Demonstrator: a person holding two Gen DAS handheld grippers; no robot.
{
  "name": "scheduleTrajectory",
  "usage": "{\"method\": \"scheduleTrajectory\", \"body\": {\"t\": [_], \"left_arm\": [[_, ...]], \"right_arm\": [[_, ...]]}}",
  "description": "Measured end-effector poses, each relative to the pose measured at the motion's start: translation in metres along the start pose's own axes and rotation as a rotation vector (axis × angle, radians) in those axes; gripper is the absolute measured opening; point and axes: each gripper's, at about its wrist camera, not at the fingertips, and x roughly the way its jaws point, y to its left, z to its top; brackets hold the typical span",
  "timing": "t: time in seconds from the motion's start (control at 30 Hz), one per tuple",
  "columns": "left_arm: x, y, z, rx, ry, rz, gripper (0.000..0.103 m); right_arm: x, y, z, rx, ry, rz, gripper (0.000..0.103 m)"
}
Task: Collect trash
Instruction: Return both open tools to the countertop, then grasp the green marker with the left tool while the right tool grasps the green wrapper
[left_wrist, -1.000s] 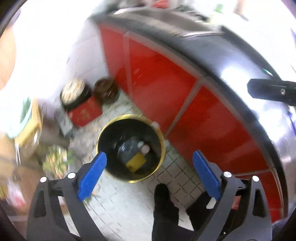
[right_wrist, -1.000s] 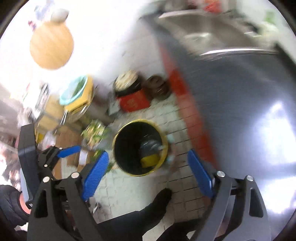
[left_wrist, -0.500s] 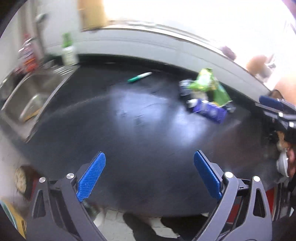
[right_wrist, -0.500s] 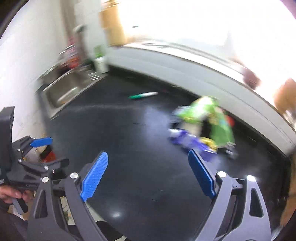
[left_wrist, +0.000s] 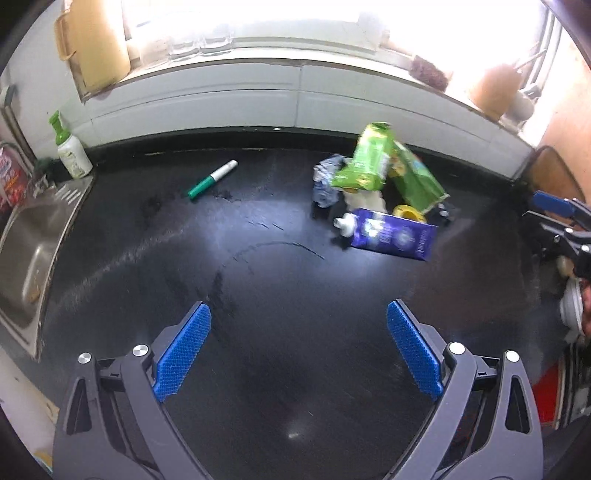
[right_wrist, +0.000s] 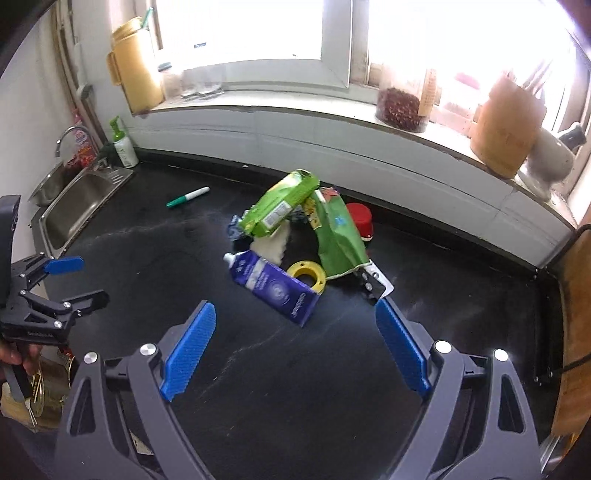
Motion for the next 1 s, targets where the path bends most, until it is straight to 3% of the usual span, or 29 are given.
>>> {"method": "scheduleTrajectory", "body": {"t": [0.23, 0.43, 0.53, 0.77, 0.87, 1.0], "left_arm": [[0.051, 0.039, 0.052, 0.078, -0.023, 0.086, 0.093], [0.134, 0.074, 0.109, 0.19, 0.001, 0.076, 0.093], [0.174, 0.088, 0.125, 0.197, 0.032, 0.057, 0.093], [0.223, 0.098, 0.138, 0.203, 0.064, 0.018, 0.088], [0.224, 0.099, 0.14, 0.185, 0.042, -0.003, 0.077], [0.218, 0.099, 0.145, 0.152, 0.043, 0.04, 0.014]], "right_arm": [[0.069, -0.023, 0.036, -0.011, 0.046, 0.012, 0.086], [0.13, -0.042, 0.064, -0.018, 0.095, -0.009, 0.086], [0.167, -0.05, 0.077, -0.025, 0.136, -0.022, 0.086], [0.21, -0.051, 0.082, -0.043, 0.203, -0.022, 0.079], [0.215, -0.049, 0.075, -0.051, 0.222, -0.003, 0.063], [0.203, -0.043, 0.072, -0.055, 0.195, -0.008, 0.05]]}}
